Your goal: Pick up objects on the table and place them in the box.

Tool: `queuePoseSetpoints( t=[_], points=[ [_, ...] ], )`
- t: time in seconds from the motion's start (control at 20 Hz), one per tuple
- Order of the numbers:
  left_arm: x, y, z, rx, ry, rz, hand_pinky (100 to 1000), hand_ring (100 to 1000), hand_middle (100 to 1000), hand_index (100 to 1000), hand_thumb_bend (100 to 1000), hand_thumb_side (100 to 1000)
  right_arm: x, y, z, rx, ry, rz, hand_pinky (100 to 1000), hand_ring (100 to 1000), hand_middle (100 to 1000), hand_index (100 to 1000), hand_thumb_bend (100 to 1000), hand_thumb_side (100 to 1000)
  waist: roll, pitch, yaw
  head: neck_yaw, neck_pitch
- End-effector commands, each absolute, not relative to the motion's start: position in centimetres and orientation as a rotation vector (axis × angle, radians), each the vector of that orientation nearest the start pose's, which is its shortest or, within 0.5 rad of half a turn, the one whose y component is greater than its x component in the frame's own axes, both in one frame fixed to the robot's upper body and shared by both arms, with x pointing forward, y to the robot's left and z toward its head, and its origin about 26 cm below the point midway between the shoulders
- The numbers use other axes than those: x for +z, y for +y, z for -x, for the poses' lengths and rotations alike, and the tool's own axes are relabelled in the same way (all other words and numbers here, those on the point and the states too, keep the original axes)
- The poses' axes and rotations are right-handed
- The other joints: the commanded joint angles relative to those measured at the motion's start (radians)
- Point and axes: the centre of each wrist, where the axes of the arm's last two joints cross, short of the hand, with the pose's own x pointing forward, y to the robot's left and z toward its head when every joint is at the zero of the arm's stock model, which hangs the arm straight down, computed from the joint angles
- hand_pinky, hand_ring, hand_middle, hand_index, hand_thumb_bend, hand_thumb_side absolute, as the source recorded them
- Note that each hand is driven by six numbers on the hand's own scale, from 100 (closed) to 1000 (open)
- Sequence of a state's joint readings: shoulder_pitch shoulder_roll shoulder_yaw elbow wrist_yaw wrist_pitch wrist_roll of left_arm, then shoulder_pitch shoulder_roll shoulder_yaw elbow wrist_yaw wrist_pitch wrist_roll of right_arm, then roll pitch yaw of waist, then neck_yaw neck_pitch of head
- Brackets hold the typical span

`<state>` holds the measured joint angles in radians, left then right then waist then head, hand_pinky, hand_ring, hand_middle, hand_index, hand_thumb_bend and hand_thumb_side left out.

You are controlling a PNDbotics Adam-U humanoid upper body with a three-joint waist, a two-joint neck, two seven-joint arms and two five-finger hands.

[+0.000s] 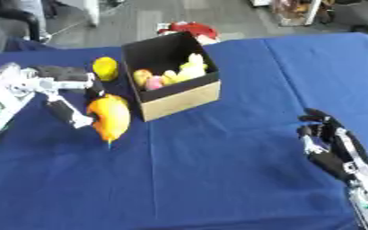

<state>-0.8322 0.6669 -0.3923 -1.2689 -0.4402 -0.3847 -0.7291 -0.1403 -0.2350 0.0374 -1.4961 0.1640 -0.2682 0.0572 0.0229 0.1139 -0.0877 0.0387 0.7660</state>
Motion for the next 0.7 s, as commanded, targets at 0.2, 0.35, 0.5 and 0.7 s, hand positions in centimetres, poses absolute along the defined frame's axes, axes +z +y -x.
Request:
queuePoseSetpoints(
  t=[0.2,0.35,0.5,0.7],
  points=[
    [29.4,25.0,-44.6,-2.091,-1.529,-0.568,687,545,489,635,224,206,2.2,-28.7,-31.4,0.479,-1.871,0.211,751,671,737,884,100,279,-0.001,-0.019,0.004,0.003,0.004],
    [29.3,23.0,-46.6,-1.923,-1.595,-0.659,687,558,501,650,210,194,2.1,-28.6,-31.3,0.478,-1.868,0.205,751,671,737,884,100,278,-0.006,-0.020,0.002,0.011,0.004],
    [27.8,21.3,-48.2,-1.803,-1.613,-0.752,689,567,509,659,225,187,2.1,-28.5,-31.3,0.475,-1.868,0.200,751,671,737,884,100,277,-0.011,-0.020,-0.001,0.020,0.004],
    [25.5,19.8,-49.6,-1.643,-1.614,-0.884,697,583,529,683,201,182,2.0,-28.3,-31.4,0.476,-1.868,0.190,751,671,737,884,100,277,-0.014,-0.020,-0.003,0.030,0.004]
  ],
)
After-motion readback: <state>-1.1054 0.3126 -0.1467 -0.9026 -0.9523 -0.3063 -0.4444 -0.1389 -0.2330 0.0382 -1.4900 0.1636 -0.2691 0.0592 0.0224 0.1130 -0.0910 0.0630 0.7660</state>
